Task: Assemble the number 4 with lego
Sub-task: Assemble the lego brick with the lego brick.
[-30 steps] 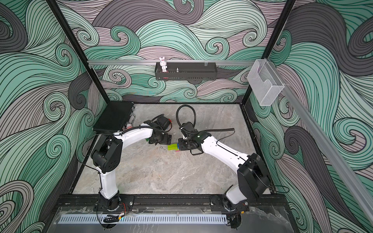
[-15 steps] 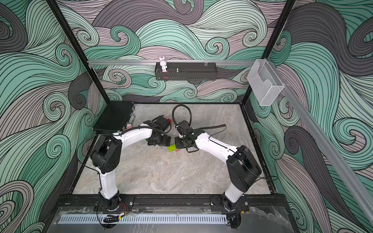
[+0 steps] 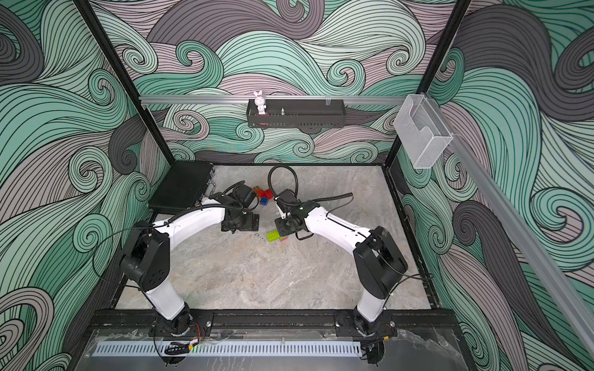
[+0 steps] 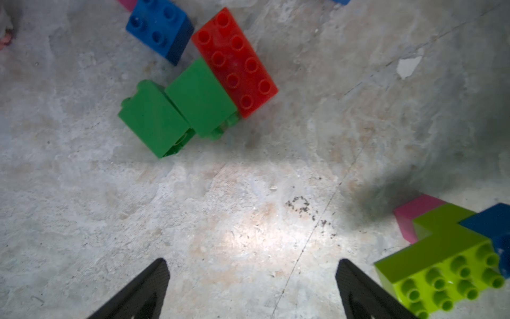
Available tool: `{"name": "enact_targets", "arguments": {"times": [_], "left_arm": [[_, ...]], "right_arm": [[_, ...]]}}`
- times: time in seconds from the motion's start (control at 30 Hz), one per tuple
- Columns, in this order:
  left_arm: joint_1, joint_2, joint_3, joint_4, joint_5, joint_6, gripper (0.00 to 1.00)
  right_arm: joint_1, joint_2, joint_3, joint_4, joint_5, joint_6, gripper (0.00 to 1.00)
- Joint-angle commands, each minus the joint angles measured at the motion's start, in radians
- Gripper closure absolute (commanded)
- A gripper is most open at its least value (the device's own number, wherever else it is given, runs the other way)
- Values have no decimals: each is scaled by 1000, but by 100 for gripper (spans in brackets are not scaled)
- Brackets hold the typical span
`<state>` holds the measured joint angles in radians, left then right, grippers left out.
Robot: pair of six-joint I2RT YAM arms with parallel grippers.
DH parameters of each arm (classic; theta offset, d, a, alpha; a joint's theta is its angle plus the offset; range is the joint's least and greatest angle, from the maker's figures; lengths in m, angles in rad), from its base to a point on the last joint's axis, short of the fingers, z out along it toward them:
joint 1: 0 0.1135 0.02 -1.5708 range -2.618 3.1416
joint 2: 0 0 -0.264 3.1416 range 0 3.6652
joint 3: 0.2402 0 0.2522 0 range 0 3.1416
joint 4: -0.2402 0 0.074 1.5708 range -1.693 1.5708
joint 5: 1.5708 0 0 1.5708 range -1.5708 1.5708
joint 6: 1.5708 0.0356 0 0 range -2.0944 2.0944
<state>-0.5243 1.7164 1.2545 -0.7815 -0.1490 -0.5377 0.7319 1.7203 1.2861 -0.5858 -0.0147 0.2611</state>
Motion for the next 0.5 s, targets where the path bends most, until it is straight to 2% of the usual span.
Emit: {"name": "enact_targets", "arguments": {"times": [0.0,0.47], "left_arm": [[20,-33,-28,7,-10,-34,2],[35,-31,-67,30,23,-39,1]], "right_arm": [[4,29,36,-41,29,-17,80],[10,91,105,-102,28,-20,80]]}}
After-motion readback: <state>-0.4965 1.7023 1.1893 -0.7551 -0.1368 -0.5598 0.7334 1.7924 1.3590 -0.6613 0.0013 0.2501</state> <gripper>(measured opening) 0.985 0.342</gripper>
